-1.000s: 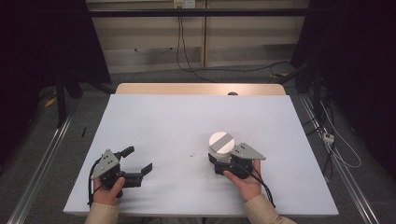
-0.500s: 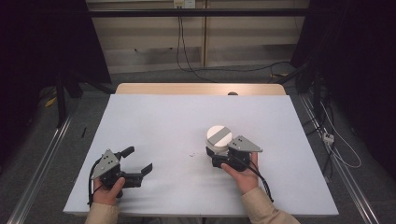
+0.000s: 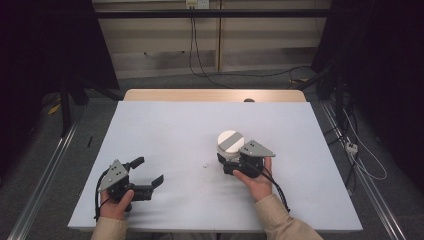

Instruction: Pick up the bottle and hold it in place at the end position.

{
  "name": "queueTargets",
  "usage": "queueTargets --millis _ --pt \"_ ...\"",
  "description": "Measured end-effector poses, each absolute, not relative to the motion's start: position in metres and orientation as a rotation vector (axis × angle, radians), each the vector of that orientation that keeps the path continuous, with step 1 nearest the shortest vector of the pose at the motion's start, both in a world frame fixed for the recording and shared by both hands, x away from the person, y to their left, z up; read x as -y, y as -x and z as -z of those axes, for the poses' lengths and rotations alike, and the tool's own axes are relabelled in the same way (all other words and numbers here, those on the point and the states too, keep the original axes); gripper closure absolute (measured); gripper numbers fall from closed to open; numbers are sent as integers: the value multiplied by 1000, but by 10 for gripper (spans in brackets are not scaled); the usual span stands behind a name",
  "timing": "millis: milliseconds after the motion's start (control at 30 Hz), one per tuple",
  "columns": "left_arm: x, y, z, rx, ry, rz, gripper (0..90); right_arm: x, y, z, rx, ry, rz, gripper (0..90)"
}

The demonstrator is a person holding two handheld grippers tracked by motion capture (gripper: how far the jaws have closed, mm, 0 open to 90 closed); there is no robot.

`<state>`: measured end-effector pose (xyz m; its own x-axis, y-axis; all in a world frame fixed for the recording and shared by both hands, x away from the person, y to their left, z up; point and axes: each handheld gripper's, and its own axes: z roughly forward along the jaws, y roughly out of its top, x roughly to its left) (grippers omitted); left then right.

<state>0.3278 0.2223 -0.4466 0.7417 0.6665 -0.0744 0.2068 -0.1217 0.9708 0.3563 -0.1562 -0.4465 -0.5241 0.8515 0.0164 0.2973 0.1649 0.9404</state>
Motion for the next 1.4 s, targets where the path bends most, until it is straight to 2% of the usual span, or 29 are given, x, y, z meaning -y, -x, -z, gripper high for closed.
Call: queueTargets --millis 1400 --pt "-219 -329 447 -693 -1688 -434 37 138 -396 440 -1937 -1081 -1340 186"
